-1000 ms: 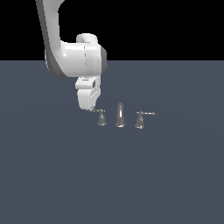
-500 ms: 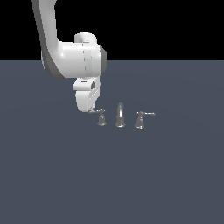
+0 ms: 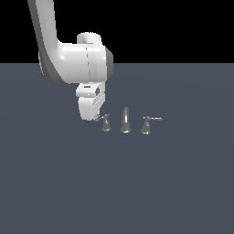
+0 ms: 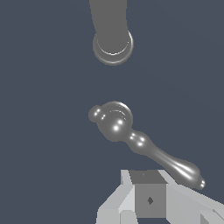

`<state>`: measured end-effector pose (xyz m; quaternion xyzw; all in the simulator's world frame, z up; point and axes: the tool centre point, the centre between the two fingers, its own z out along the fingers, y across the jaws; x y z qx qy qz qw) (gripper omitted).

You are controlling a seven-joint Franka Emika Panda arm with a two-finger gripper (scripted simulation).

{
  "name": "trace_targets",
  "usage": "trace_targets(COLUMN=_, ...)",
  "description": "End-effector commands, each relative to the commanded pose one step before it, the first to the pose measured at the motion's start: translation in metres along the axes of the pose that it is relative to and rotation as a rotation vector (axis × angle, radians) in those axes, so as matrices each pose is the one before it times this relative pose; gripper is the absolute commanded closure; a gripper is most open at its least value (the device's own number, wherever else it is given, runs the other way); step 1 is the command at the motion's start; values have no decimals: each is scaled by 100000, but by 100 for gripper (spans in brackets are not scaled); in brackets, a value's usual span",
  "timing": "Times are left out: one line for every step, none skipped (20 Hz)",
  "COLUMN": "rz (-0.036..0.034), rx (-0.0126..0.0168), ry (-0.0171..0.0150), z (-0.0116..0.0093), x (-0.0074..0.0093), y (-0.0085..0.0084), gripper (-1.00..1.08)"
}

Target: Turn on the faucet by rotating a designated handle.

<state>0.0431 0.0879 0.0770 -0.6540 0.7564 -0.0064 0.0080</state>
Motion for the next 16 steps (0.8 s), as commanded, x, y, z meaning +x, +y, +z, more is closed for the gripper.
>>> trace_targets(rz=-1221, rx=-1976, ry=366, z=-20, x=-374, y=1836, gripper=108)
trace_targets(rz=0, rx=0, ry=0, z=0, x=0, y=0, gripper=108)
trace_targets(rz=1344, rx=1735, ry=-334, z=3, x=584, y=-1289, gripper=108)
trace_targets(rz=-103, rx=-132, ry=24, z=-3, x=259, y=253, gripper=108)
trace_targets(rz=-108, rx=-137, ry=25, z=0, x=259, y=255, gripper=108)
trace_targets(rz=-99, rx=-126, ry=23, z=-7, x=265, y=255, gripper=108)
trace_targets(rz=-108, rx=-137, ry=25, z=-1, x=262, y=257, gripper=108)
trace_targets(rz=-108, rx=-137, ry=25, z=-2, x=264, y=258, gripper=108)
trace_targets(rz=-108, rx=-137, ry=25, z=-2, x=266, y=259, gripper=108)
trace_targets(rz=-108, rx=-137, ry=25, z=-3, x=267, y=260, gripper=108)
trace_targets(rz=-108, rx=-137, ry=25, z=-3, x=269, y=261, gripper=108)
trace_targets(rz=-108, rx=-137, ry=25, z=-4, x=271, y=262, gripper=108)
trace_targets(rz=-108, rx=-137, ry=25, z=-4, x=273, y=263, gripper=108)
trace_targets(rz=-108, rx=-137, ry=25, z=-5, x=275, y=264, gripper=108)
trace_targets(rz=-112, rx=-142, ry=26, z=-3, x=274, y=265, gripper=108)
trace_targets(rz=0, rx=0, ry=0, z=0, x=0, y=0, gripper=108)
